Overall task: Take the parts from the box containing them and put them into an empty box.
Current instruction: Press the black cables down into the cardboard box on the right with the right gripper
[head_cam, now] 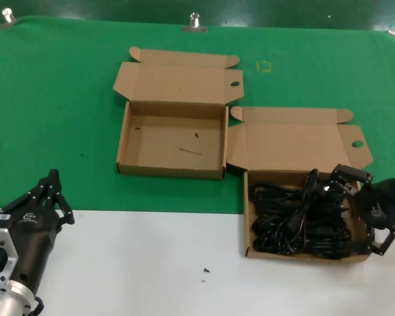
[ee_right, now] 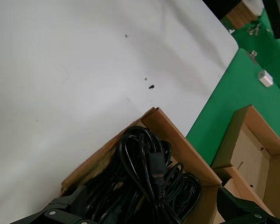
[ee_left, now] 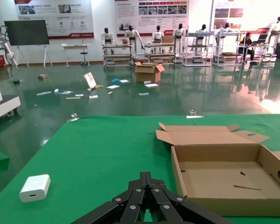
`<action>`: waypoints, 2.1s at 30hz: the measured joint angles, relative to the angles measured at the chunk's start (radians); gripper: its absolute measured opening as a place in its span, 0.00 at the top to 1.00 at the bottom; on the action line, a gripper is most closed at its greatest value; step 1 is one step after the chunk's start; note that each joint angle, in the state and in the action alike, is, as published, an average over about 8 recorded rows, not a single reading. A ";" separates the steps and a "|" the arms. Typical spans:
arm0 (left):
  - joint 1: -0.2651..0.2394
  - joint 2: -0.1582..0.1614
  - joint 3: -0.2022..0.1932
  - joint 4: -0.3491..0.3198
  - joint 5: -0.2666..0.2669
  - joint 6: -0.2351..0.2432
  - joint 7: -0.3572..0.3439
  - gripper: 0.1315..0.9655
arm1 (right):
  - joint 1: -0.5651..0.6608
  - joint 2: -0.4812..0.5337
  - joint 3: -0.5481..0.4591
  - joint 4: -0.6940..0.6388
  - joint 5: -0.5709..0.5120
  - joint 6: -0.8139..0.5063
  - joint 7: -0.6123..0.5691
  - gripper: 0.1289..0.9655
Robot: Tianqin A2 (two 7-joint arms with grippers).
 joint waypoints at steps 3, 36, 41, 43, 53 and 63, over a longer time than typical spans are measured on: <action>0.000 0.000 0.000 0.000 0.000 0.000 0.000 0.99 | 0.010 -0.019 0.001 -0.023 -0.011 0.022 -0.027 0.00; 0.000 0.000 0.000 0.000 0.000 0.000 0.000 0.99 | -0.050 -0.125 0.072 -0.048 -0.022 0.159 -0.029 0.00; 0.000 0.000 0.000 0.000 0.000 0.000 0.000 0.99 | -0.061 -0.122 0.071 -0.049 -0.030 0.162 -0.032 0.00; 0.000 0.000 0.000 0.000 0.000 0.000 0.000 0.99 | -0.064 -0.121 0.071 -0.049 -0.033 0.164 -0.032 0.00; 0.000 0.000 0.000 0.000 0.000 0.000 0.000 0.99 | -0.071 -0.117 0.071 -0.049 -0.043 0.178 -0.026 0.01; 0.000 0.000 0.000 0.000 0.000 0.000 0.000 0.99 | -0.065 -0.119 0.078 -0.049 -0.044 0.184 -0.020 0.07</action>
